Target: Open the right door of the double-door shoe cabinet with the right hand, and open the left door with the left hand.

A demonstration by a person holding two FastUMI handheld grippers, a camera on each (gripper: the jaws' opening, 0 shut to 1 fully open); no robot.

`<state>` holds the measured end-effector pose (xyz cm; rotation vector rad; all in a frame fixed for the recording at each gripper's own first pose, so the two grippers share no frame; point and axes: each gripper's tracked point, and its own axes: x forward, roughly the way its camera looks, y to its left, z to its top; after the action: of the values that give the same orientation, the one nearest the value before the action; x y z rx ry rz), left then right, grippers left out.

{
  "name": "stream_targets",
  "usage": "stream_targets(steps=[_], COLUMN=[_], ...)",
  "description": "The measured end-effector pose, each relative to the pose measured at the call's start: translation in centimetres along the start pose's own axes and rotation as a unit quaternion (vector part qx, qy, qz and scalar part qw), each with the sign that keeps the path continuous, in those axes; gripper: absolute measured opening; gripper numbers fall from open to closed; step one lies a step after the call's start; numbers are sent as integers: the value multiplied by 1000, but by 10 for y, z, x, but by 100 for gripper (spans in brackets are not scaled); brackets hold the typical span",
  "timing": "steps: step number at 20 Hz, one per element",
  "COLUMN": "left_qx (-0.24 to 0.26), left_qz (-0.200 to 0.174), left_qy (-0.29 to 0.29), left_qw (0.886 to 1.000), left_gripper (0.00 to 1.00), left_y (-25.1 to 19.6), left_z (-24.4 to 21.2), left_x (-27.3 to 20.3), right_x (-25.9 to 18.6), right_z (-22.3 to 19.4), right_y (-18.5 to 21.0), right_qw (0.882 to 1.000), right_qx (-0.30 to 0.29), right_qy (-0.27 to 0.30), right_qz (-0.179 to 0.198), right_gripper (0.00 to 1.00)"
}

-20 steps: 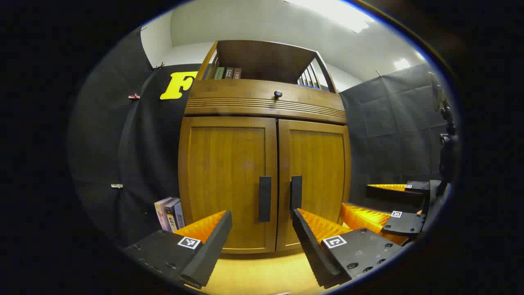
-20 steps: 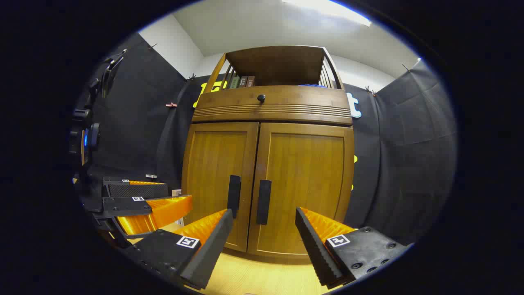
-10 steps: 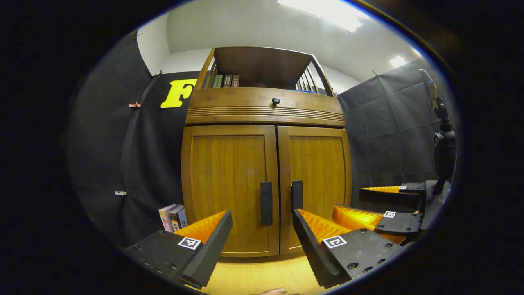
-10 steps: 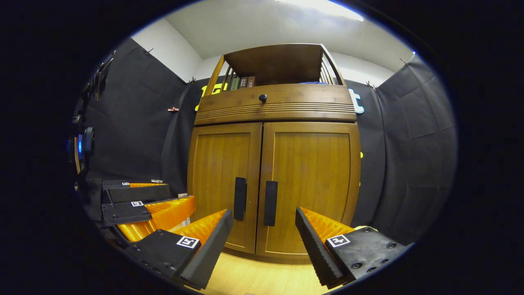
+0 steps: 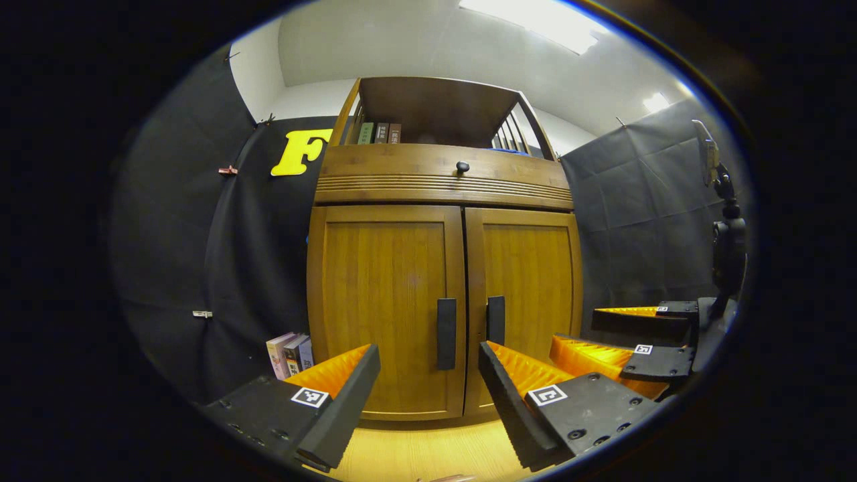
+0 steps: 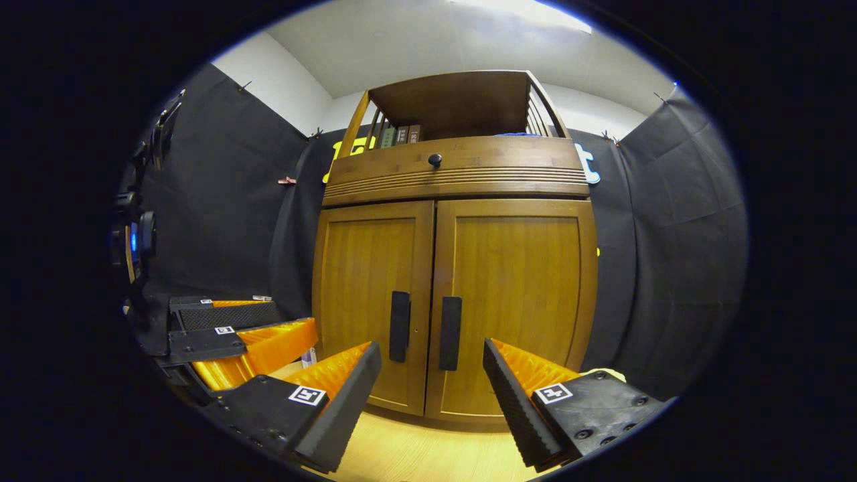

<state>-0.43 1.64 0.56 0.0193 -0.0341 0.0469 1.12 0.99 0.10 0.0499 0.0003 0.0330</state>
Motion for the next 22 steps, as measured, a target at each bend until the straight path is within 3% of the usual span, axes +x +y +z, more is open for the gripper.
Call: stream_targets(steps=[3,11,16,22], left_qx=[0,2,5,2], left_qz=[-9,-8,-7,-20], left_qy=[3,-6,-14,-11], left_qw=[1000,1000,1000,1000], left_gripper=[92,92,93,93], left_y=[-3,6,14,23], left_z=[-2,0,3,0], left_x=[0,-7,-9,-7], right_x=[3,26,46,85], right_z=[2,-5,-3,-24], right_y=[-3,0,2,3], right_qw=[1000,1000,1000,1000], right_qx=[4,9,0,11], right_qy=[-4,4,-17,-2], right_qz=[-4,-2,-10,-17], right_gripper=[95,97,97,97])
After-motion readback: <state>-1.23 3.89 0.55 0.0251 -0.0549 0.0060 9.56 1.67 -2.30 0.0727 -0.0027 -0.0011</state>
